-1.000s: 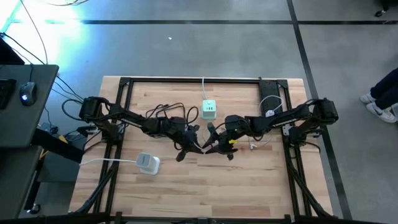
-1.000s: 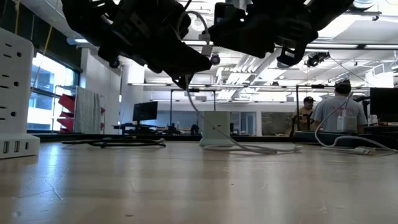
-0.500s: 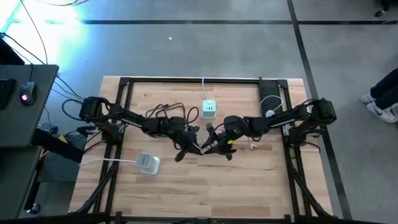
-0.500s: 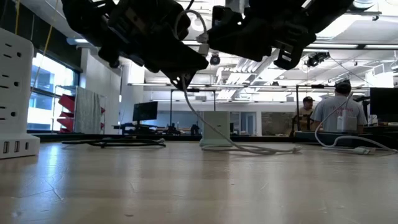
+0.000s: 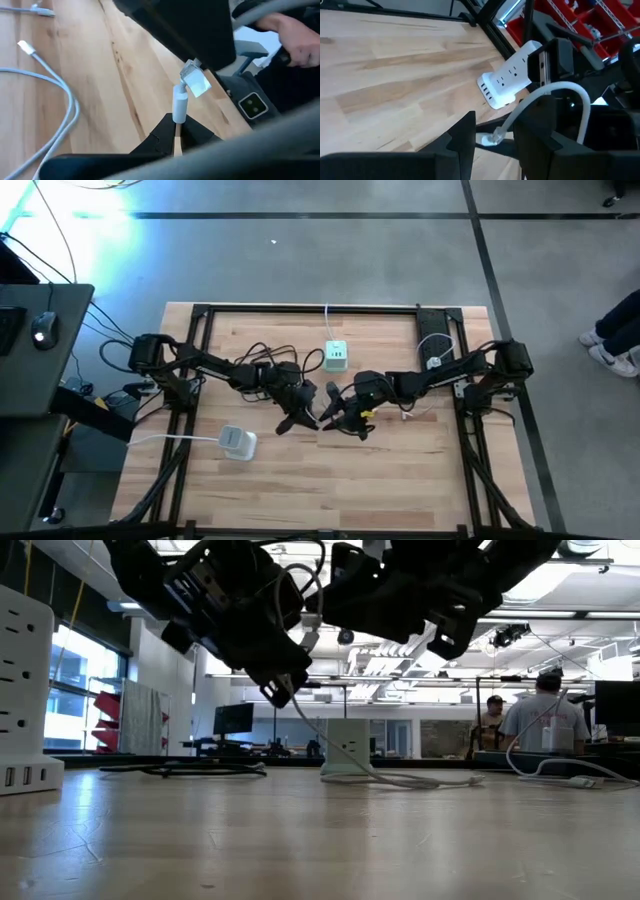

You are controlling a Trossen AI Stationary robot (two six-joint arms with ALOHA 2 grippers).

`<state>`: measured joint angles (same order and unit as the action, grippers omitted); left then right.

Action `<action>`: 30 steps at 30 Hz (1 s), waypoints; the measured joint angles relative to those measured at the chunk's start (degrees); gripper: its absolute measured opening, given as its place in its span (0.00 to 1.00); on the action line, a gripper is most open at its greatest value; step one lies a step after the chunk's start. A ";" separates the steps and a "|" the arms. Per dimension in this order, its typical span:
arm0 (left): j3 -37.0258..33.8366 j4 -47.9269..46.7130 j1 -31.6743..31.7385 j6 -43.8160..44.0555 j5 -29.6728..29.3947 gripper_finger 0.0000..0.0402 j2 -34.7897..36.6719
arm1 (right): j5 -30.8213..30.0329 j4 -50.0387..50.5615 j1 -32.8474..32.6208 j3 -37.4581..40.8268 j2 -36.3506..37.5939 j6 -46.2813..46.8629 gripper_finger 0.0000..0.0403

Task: Insert USB
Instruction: Insert the white charger cable into the light green outlet extension

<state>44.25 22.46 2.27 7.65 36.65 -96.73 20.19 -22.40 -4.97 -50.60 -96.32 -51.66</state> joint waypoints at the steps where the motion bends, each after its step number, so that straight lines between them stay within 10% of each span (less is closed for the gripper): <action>1: 0.00 0.00 0.02 0.31 0.48 0.00 0.00 | -0.06 -0.12 -0.09 -0.03 -0.28 -0.63 0.28; 14: 0.00 -1.25 -0.03 3.31 1.63 0.00 -0.02 | -2.40 -3.64 -1.53 -0.01 -4.26 -5.37 0.46; 30: -0.15 -1.83 -0.07 5.18 1.11 0.00 -0.09 | -2.81 3.94 -1.42 -6.14 -7.74 -2.64 0.36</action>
<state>44.10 20.62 2.20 12.83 37.76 -96.82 17.39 -18.46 -6.39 -56.74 -104.06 -54.30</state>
